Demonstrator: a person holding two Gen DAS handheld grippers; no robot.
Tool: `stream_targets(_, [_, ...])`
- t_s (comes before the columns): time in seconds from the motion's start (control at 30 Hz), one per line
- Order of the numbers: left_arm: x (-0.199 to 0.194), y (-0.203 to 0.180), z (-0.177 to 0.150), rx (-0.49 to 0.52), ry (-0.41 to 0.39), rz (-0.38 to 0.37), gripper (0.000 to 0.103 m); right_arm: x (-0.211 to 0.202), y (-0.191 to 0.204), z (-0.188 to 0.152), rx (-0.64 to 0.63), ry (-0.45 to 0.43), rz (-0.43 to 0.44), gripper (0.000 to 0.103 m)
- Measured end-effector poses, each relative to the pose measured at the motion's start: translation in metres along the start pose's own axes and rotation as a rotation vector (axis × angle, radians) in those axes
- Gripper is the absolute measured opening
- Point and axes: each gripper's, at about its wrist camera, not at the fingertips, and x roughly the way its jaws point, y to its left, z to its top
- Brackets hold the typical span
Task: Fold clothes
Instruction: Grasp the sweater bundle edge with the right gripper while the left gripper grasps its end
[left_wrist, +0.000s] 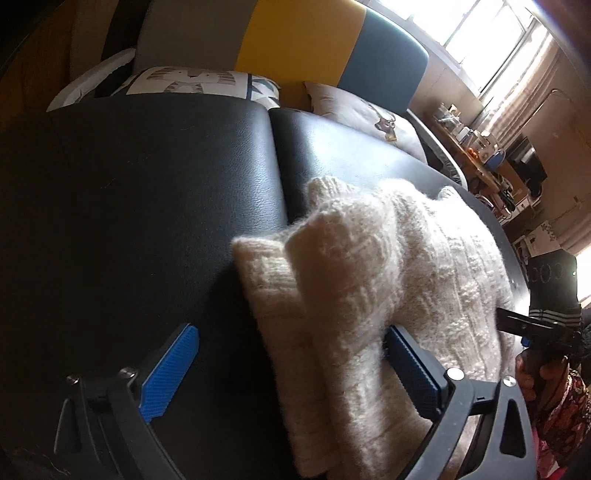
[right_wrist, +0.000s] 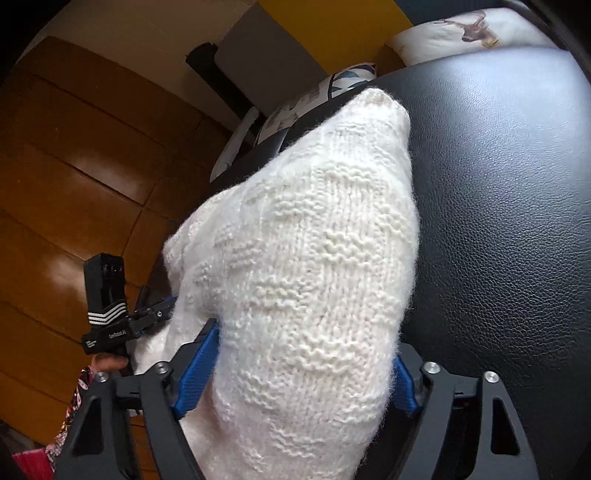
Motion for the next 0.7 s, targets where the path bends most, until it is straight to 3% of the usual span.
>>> stream_targets(0.1, [-0.002, -0.003, -0.003, -0.002, -0.021, -0.071, 0.07, -0.002, -0.002, -0.002, 0.011, 0.002, 0.006, 0.065])
stream_targets(0.13, [-0.003, -0.003, -0.004, -0.016, -0.022, -0.11, 0.052, -0.002, -0.003, -0.002, 0.019, 0.0, 0.012, 0.063])
stream_targets(0.17, [-0.003, -0.003, -0.006, -0.033, -0.027, -0.124, 0.047, -0.003, -0.003, -0.003, 0.028, -0.004, 0.016, 0.061])
stream_targets(0.47, [-0.013, -0.019, -0.005, 0.01, -0.087, -0.061, 0.026, -0.022, 0.004, -0.013, 0.007, -0.06, -0.001, 0.047])
stream_targets(0.7, [-0.032, -0.03, -0.014, 0.008, -0.131, -0.074, 0.021, -0.047, 0.021, -0.02, -0.048, -0.091, -0.083, 0.045])
